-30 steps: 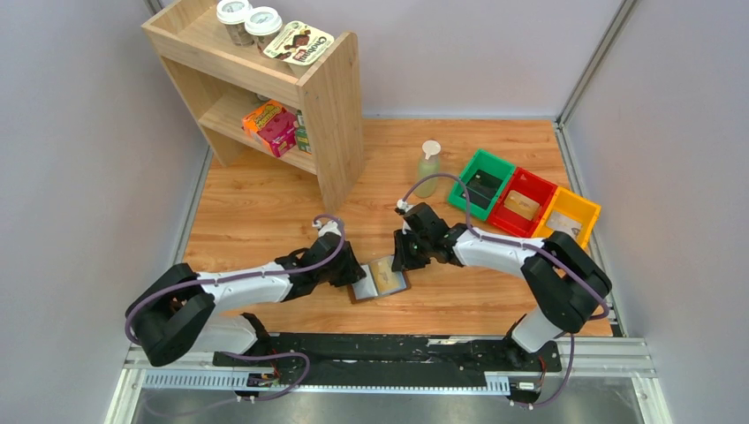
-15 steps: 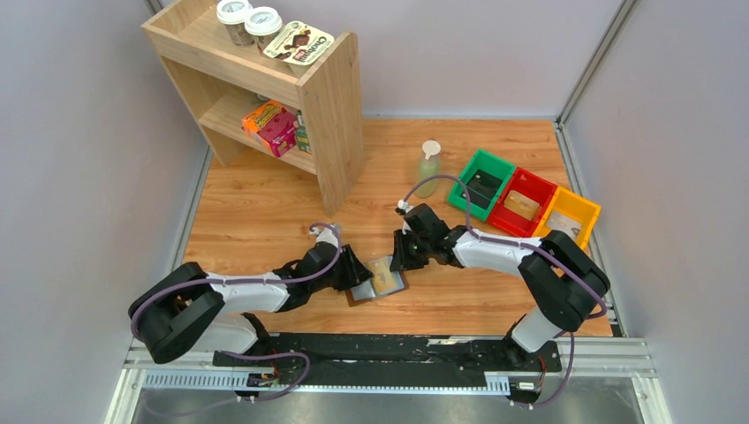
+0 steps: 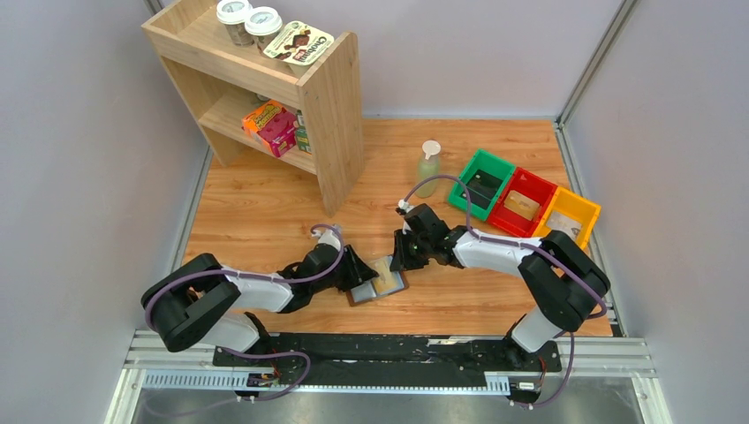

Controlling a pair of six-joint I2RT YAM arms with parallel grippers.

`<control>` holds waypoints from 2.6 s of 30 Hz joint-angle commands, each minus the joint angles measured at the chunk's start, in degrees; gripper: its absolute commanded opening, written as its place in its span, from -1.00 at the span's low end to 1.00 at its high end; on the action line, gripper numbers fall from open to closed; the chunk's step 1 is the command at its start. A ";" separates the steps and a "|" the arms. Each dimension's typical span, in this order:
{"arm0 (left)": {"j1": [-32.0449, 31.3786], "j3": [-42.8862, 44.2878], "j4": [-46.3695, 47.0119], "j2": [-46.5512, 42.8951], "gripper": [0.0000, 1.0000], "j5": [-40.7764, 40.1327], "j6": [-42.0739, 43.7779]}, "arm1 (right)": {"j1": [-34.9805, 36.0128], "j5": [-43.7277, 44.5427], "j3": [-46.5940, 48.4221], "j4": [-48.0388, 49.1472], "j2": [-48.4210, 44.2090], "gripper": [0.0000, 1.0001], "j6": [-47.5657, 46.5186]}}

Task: Take the credit cards out of the card holder
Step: Remove the credit card from the card holder.

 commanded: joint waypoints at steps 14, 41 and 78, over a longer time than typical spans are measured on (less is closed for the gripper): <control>0.04 -2.25 11.19 -2.82 -0.37 -0.79 -8.62 | 0.24 0.27 -1.75 0.36 1.35 -0.67 2.11; 0.04 -6.03 33.71 9.14 -1.00 -0.70 -8.98 | -1.25 -2.45 -4.65 2.29 4.51 -0.92 7.91; 0.04 -4.80 -5.05 -8.71 -1.00 -1.50 -2.12 | -7.31 -10.44 18.64 11.87 7.15 -0.43 6.68</control>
